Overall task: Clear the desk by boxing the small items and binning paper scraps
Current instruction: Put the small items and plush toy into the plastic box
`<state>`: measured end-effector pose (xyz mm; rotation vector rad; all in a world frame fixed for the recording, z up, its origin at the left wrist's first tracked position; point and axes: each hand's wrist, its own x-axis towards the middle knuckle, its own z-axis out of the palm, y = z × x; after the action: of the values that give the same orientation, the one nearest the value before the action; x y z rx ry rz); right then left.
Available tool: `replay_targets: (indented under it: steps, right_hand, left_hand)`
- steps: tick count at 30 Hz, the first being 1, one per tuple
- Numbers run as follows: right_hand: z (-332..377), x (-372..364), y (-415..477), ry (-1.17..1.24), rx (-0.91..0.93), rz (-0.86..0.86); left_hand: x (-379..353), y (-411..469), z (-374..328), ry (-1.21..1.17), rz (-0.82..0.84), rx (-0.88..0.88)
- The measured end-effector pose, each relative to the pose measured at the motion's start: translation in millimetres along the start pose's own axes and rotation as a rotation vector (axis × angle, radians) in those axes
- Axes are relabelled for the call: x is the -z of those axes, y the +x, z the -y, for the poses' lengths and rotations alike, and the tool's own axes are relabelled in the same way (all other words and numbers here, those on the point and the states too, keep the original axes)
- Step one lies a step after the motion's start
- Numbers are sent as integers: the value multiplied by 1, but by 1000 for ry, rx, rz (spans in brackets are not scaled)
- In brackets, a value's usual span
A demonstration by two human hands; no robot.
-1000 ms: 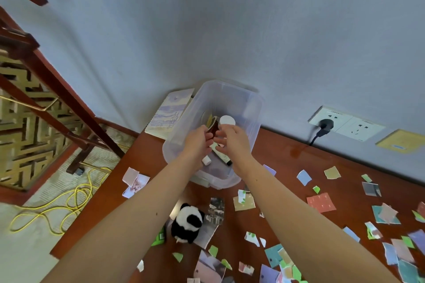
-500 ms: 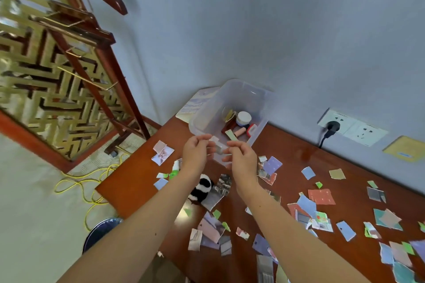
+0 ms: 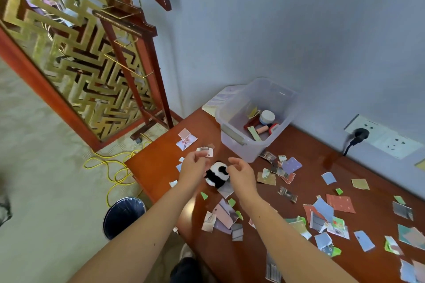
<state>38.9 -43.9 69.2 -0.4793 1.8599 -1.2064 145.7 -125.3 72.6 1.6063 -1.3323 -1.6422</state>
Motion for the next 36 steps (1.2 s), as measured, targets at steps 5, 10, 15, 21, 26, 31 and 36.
replay_targets:
  steps: [5, 10, 15, 21, 26, 31, 36]
  right_hand:
    - [-15, -21, 24, -170, -12, -50]
    - [-20, -43, 45, -398, -82, -117]
    - [-26, -62, 60, -593, -176, -112]
    - [-36, -76, 72, -694, -220, -134]
    - [-41, -79, 79, -677, -228, -144]
    - [-36, -78, 80, -484, -243, -191]
    - [-12, -68, 73, -7, -201, -254]
  left_hand:
    - [11, 30, 13, 210, 49, -4]
    - [20, 70, 24, 424, 121, 42]
    - [21, 99, 30, 665, 197, 29]
    - [17, 119, 39, 853, 232, 13]
    - [14, 127, 48, 881, 305, -14]
    - [12, 127, 45, 882, 335, -8]
    - [17, 124, 25, 552, 280, 53]
